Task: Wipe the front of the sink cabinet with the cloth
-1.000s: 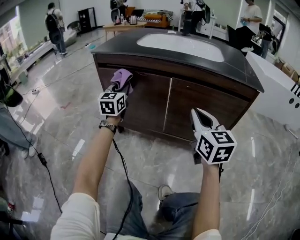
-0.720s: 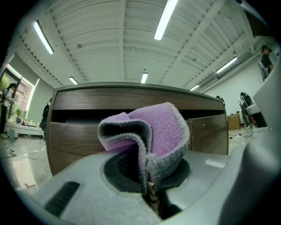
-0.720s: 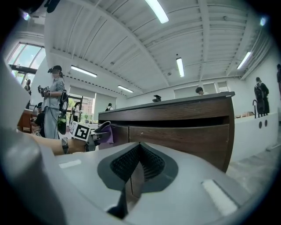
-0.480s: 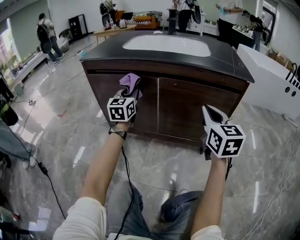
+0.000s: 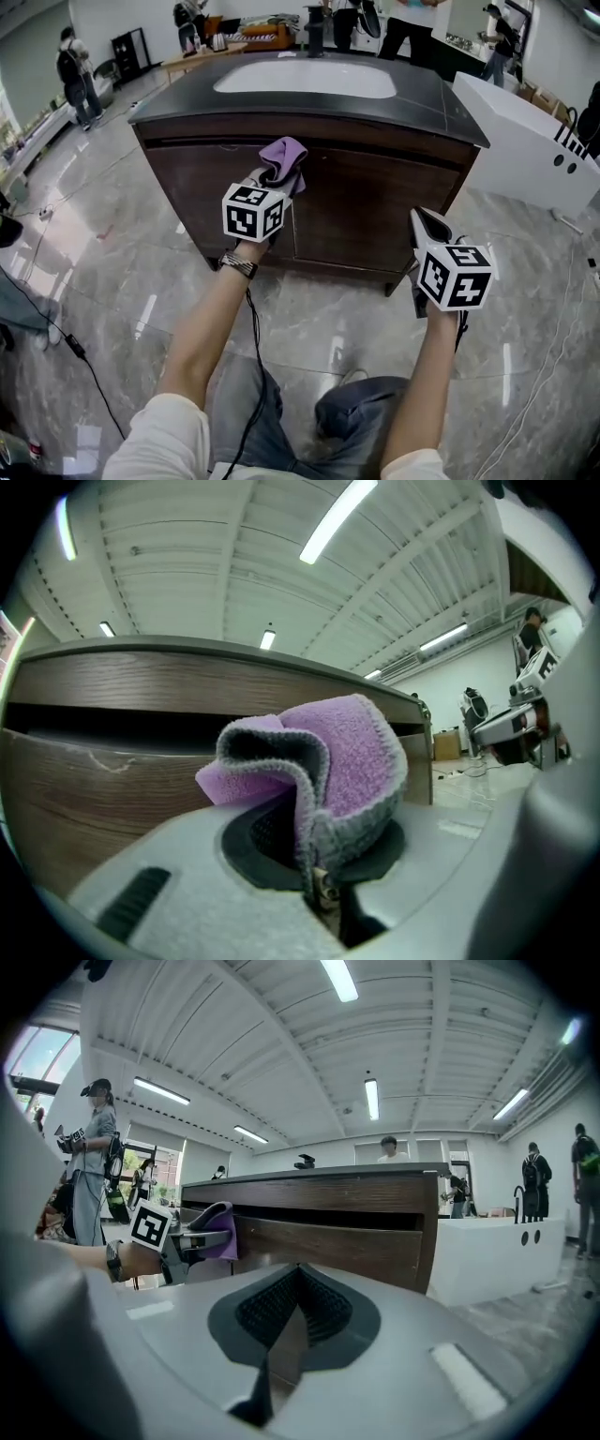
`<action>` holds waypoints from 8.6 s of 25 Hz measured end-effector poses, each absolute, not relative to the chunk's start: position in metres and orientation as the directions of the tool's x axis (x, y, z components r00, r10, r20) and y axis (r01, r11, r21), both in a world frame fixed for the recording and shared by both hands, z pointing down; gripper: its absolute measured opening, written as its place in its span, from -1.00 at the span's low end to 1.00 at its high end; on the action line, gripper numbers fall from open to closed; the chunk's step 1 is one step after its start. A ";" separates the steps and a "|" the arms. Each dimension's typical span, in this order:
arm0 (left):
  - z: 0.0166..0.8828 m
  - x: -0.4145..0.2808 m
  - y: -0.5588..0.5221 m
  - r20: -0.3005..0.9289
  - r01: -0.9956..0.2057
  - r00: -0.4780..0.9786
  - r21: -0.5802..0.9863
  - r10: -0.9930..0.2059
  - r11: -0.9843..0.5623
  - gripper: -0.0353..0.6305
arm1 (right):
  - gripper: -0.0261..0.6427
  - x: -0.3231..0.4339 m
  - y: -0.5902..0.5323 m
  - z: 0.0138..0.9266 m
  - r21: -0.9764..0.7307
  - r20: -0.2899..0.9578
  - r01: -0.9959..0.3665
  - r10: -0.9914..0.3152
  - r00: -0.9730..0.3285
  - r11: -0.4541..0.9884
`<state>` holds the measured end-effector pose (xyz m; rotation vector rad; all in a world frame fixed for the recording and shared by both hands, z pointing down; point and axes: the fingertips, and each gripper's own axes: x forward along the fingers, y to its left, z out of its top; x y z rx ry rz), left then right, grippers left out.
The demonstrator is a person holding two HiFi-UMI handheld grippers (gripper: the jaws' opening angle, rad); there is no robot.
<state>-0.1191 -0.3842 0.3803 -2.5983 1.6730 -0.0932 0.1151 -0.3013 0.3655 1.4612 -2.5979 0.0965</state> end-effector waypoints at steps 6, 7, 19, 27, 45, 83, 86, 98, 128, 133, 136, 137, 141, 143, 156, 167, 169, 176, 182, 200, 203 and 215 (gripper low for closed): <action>0.381 -0.059 -0.391 0.034 -0.854 0.511 -0.096 -0.859 -0.512 -0.75 | -0.90 0.160 -0.299 0.366 -0.003 0.168 -0.895 -0.882 -0.439 0.445; 0.382 -0.047 -0.391 0.034 -0.842 0.531 -0.097 -0.847 -0.531 -0.75 | -0.90 0.169 -0.298 0.366 -0.009 0.165 -0.903 -0.890 -0.424 0.429; 0.381 0.073 -0.399 0.005 -0.727 0.683 -0.095 -0.730 -0.680 -0.75 | -0.90 0.252 -0.299 0.378 -0.051 0.180 -0.949 -0.932 -0.314 0.310; 0.384 0.137 -0.401 0.012 -0.656 0.750 -0.107 -0.661 -0.747 -0.75 | -0.90 0.277 -0.297 0.380 -0.076 0.178 -0.958 -0.941 -0.288 0.278; 0.400 0.274 -0.396 0.066 -0.492 0.861 -0.140 -0.504 -0.859 -0.75 | -0.90 0.323 -0.278 0.366 -0.061 0.139 -0.981 -0.971 -0.193 0.186; 0.554 0.168 -0.384 0.145 -0.635 0.760 -0.046 -0.634 -0.771 -0.75 | -0.90 0.214 -0.308 0.355 -0.087 0.120 -0.930 -0.923 -0.366 0.357; 0.548 0.141 -0.388 0.133 -0.667 0.733 -0.051 -0.667 -0.743 -0.75 | -0.90 0.185 -0.315 0.358 -0.033 0.150 -0.912 -0.900 -0.409 0.409; 0.529 0.028 -0.399 0.126 -0.798 0.585 -0.086 -0.801 -0.596 -0.75 | -0.90 0.091 -0.317 0.377 0.135 0.183 -0.757 -0.767 -0.615 0.639; 0.551 -0.231 -0.388 0.195 -0.937 0.241 -0.208 -0.951 -0.281 -0.75 | -0.90 -0.108 -0.347 0.403 0.130 0.215 -0.554 -0.568 -0.794 0.823; 0.552 -0.296 -0.384 0.198 -0.960 0.147 -0.208 -0.969 -0.188 -0.75 | -0.90 -0.156 -0.347 0.413 0.121 0.208 -0.454 -0.470 -0.858 0.882; 0.556 -0.326 -0.381 0.197 -0.971 0.115 -0.186 -0.974 -0.153 -0.74 | -0.90 -0.180 -0.345 0.419 0.122 0.214 -0.403 -0.421 -0.882 0.907; 0.558 -0.336 -0.380 0.195 -0.975 0.100 -0.178 -0.976 -0.136 -0.74 | -0.90 -0.187 -0.344 0.422 0.127 0.222 -0.389 -0.408 -0.885 0.912; 0.567 -0.384 -0.375 0.189 -0.991 0.009 -0.132 -0.982 -0.035 -0.74 | -0.90 -0.203 -0.347 0.437 0.140 0.258 -0.352 -0.378 -0.889 0.925; 0.570 -0.409 -0.373 0.191 -0.994 -0.042 -0.106 -0.981 0.022 -0.75 | -0.90 -0.207 -0.350 0.441 0.137 0.268 -0.350 -0.375 -0.888 0.927; 0.587 -0.544 -0.331 0.152 -0.893 -0.438 0.040 -0.886 0.448 -0.75 | -0.90 -0.209 -0.362 0.446 -0.016 0.222 -0.368 -0.356 -0.908 0.930; 0.723 -0.536 -0.317 0.277 -0.825 -0.447 0.239 -0.851 0.512 -0.76 | -0.90 -0.194 -0.379 0.448 -0.042 0.231 -0.468 -0.447 -0.864 0.883; 0.735 -0.523 -0.324 0.289 -0.836 -0.416 0.251 -0.862 0.488 -0.76 | -0.90 -0.191 -0.380 0.441 -0.068 0.212 -0.477 -0.454 -0.865 0.876; 0.752 -0.483 -0.349 0.296 -0.871 -0.328 0.274 -0.897 0.408 -0.76 | -0.90 -0.182 -0.378 0.426 -0.076 0.187 -0.503 -0.483 -0.855 0.861; 0.765 -0.426 -0.360 0.303 -0.925 -0.194 0.262 -0.933 0.277 -0.75 | -0.90 -0.170 -0.370 0.416 -0.100 0.171 -0.512 -0.492 -0.854 0.853; 0.758 -0.271 -0.380 0.288 -0.955 0.064 0.297 -0.955 0.026 -0.75 | -0.90 -0.066 -0.346 0.374 -0.038 0.139 -0.676 -0.667 -0.732 0.735; 0.752 -0.245 -0.382 0.268 -0.933 0.130 0.359 -0.955 -0.026 -0.75 | -0.90 -0.051 -0.339 0.367 -0.002 0.142 -0.700 -0.693 -0.707 0.714; 0.737 -0.140 -0.393 0.318 -0.916 0.382 0.258 -0.868 -0.308 -0.76 | -0.90 0.014 -0.295 0.344 0.055 0.121 -0.772 -0.772 -0.624 0.633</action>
